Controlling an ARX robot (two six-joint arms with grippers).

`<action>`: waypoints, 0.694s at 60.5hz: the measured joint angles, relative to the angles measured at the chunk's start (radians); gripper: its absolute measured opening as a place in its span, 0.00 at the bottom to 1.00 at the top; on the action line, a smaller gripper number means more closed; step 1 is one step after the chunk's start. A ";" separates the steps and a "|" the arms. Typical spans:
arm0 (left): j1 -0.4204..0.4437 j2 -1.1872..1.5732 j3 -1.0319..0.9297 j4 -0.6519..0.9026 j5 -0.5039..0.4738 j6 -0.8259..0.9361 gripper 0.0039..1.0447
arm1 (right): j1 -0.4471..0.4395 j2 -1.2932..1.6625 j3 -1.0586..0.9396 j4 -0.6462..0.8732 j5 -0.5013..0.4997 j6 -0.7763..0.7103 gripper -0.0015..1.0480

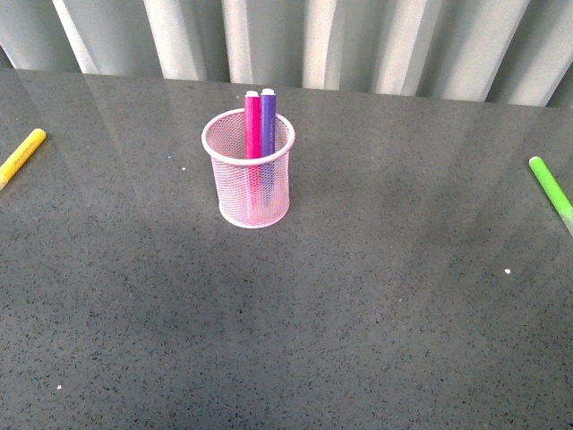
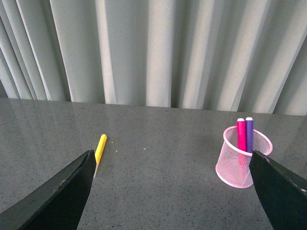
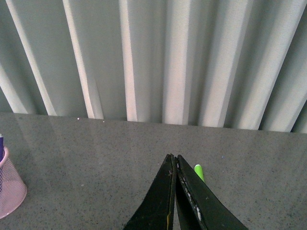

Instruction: Insert purple and pink pens into pink cup

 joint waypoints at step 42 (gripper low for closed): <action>0.000 0.000 0.000 0.000 0.000 0.000 0.94 | -0.018 -0.600 -0.060 -0.502 -0.003 0.000 0.03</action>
